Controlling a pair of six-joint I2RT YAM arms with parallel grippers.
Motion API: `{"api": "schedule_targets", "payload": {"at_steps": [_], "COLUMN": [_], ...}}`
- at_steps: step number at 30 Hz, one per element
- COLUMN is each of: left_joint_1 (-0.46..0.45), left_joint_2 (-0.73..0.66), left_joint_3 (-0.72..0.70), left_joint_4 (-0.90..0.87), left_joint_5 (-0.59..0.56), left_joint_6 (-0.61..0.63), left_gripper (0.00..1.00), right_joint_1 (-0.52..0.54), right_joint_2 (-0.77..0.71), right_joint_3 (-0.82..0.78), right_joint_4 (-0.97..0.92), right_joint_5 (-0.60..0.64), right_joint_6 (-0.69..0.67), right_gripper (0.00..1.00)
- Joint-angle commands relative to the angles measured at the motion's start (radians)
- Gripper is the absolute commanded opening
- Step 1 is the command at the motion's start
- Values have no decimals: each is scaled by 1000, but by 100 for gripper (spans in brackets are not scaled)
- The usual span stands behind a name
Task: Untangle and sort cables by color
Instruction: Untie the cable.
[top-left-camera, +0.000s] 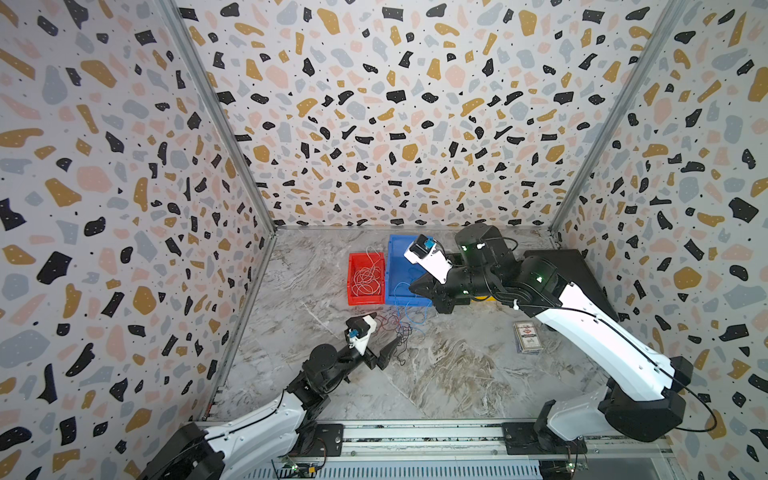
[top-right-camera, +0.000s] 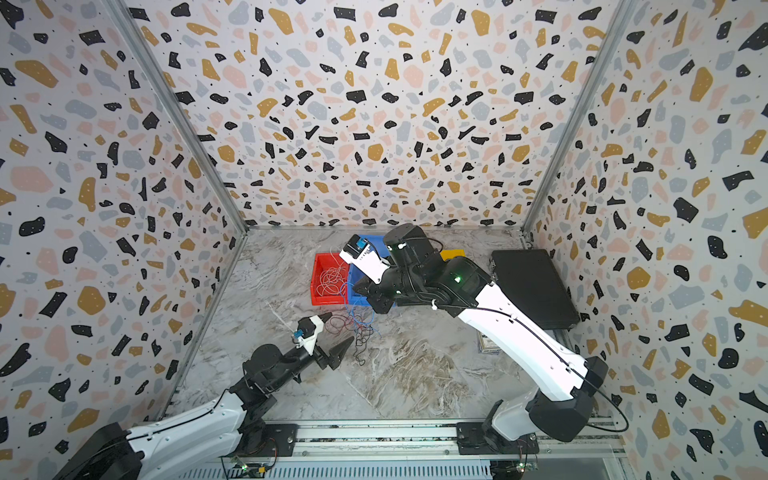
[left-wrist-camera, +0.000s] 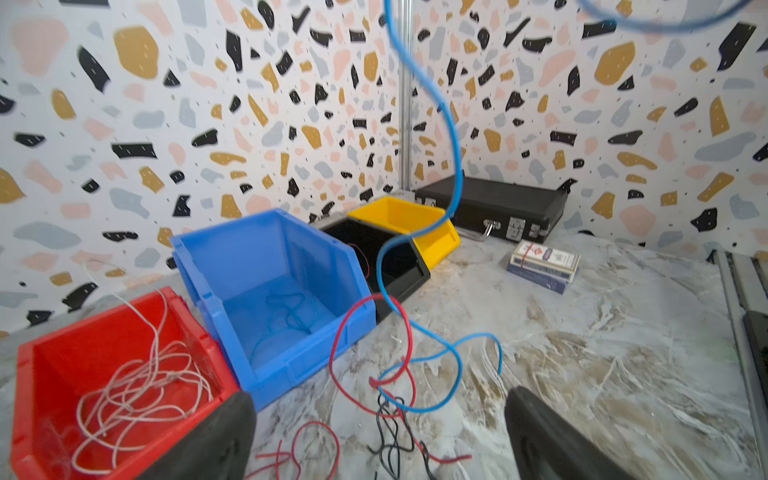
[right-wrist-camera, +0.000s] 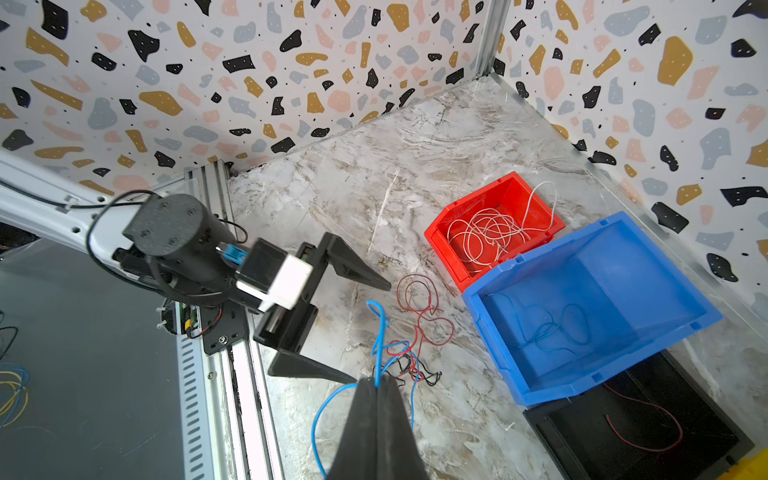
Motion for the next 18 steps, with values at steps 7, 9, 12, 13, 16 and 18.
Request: {"api": "schedule_targets", "payload": {"at_steps": [7, 9, 12, 13, 16, 18], "left_joint_1": [3, 3, 3, 3, 3, 3], "left_joint_2": [122, 122, 100, 89, 69, 40], "left_joint_3": [40, 55, 41, 42, 46, 29], "left_joint_4": [174, 165, 182, 172, 146, 140], "left_joint_5": [13, 22, 17, 9, 18, 41], "left_joint_6": [155, 165, 192, 196, 210, 197], "left_gripper": [93, 90, 86, 85, 77, 75], "right_joint_1": [2, 2, 3, 2, 3, 2], "right_joint_2": [-87, -93, -100, -103, -107, -112], "right_joint_3": [-44, -61, -73, -76, -88, -92], "right_joint_4": [40, 46, 49, 55, 64, 57], "right_joint_5": [-36, -44, -46, -45, -52, -45], "right_joint_6": [26, 26, 29, 30, 35, 33], "right_gripper": [0, 0, 0, 0, 0, 0]}}
